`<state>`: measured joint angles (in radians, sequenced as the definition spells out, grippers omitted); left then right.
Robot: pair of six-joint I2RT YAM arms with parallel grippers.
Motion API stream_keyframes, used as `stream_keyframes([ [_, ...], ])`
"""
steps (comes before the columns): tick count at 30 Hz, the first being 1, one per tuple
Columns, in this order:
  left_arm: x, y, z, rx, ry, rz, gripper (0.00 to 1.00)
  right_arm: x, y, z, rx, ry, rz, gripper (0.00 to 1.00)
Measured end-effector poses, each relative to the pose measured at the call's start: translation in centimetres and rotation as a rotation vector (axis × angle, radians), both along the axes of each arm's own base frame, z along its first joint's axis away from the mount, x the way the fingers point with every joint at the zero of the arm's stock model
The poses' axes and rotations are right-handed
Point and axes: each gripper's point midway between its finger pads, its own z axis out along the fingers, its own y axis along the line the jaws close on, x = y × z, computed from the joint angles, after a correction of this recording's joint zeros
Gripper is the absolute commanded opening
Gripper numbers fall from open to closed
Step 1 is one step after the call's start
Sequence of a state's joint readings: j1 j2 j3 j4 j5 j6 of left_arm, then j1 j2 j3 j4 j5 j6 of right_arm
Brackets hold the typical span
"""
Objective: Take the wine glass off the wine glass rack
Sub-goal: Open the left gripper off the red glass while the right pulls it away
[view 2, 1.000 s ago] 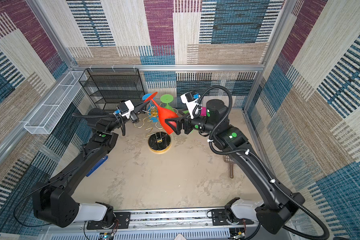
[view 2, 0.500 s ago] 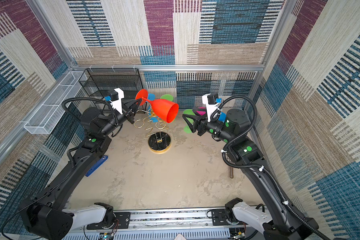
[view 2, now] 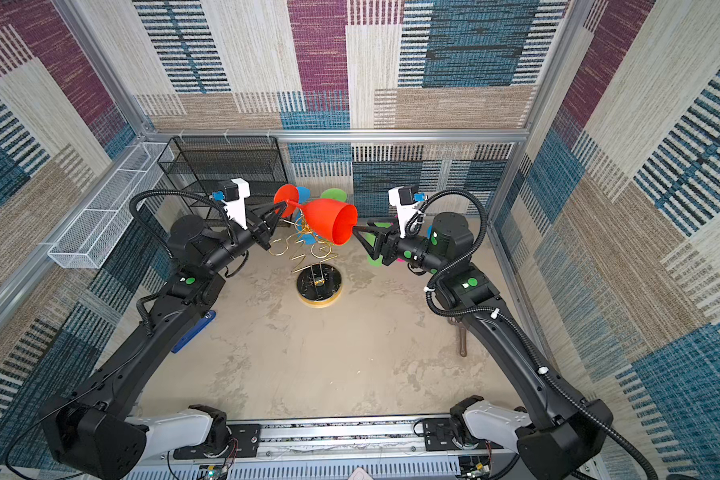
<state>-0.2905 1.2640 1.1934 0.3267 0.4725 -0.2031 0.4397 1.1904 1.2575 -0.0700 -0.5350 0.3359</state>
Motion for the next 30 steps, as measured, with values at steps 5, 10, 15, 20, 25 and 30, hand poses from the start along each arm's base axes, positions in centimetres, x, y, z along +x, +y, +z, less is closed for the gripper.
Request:
stream_keyframes([
  [5,0.1,-0.1,-0.3,-0.001,0.010,-0.005,0.00,0.6,1.7,0.1,0.007,0.005,0.037,0.52],
  [10,0.1,-0.2,-0.5,-0.001,0.013,-0.010,0.00,1.1,2.5,0.2,0.010,0.009,0.045,0.31],
  [15,-0.1,-0.4,-0.8,0.002,0.012,-0.029,0.00,1.6,2.7,0.0,0.010,0.014,0.040,0.08],
  [20,-0.3,-0.4,-0.6,0.001,0.001,-0.029,0.07,2.2,2.4,-0.1,0.012,0.022,0.006,0.00],
  [25,-0.9,-0.2,-0.4,0.000,-0.008,-0.028,0.31,1.8,1.8,0.3,0.010,0.019,-0.020,0.00],
  [30,-1.5,0.6,0.0,0.007,-0.027,0.012,0.46,1.7,-0.4,2.2,0.012,-0.025,-0.111,0.00],
])
